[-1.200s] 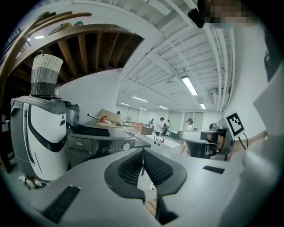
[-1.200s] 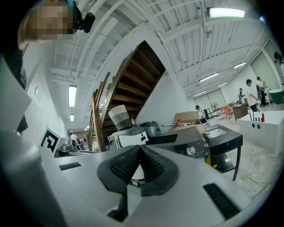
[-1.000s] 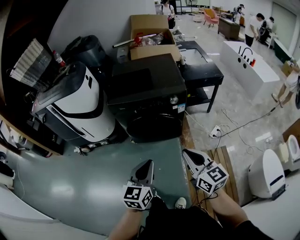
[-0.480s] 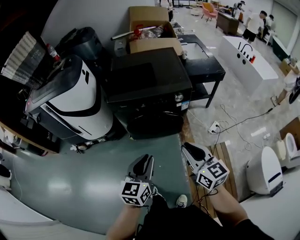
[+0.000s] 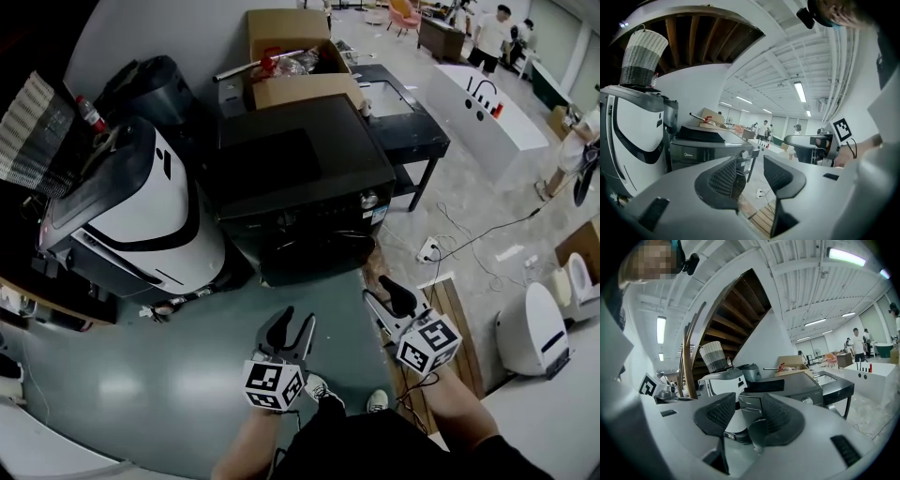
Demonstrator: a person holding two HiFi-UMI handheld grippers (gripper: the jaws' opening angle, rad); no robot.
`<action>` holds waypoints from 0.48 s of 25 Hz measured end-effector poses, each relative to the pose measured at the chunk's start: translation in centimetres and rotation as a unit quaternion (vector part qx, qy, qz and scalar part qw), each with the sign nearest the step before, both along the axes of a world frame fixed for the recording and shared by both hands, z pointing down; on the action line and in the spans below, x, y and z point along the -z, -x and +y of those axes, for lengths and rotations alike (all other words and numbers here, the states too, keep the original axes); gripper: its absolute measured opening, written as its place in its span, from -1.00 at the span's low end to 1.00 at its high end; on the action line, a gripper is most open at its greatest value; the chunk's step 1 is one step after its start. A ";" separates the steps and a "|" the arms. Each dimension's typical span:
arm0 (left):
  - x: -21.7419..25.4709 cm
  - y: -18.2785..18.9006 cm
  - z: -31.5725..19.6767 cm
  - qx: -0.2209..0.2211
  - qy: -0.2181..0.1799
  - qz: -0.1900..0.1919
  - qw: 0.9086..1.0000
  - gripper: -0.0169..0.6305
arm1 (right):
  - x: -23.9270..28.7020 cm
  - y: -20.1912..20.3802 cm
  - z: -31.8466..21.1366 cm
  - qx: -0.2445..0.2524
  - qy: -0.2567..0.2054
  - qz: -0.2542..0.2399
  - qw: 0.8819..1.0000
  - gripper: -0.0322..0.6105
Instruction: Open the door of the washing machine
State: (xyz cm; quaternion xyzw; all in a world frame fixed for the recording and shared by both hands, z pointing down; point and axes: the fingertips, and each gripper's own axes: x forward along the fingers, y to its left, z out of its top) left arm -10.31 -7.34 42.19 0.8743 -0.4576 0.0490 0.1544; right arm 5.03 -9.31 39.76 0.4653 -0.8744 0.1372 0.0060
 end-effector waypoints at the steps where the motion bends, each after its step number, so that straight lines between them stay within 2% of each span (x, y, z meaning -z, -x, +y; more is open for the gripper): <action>1: -0.3 0.4 -0.6 -0.005 0.002 0.000 1.000 -0.37 | -0.2 0.4 -0.5 -0.004 0.001 0.002 1.000 -0.31; 12: -2.3 2.5 -5.5 -0.044 0.007 -0.001 0.999 -0.28 | -2.3 2.4 -4.7 -0.027 0.004 0.042 0.999 -0.17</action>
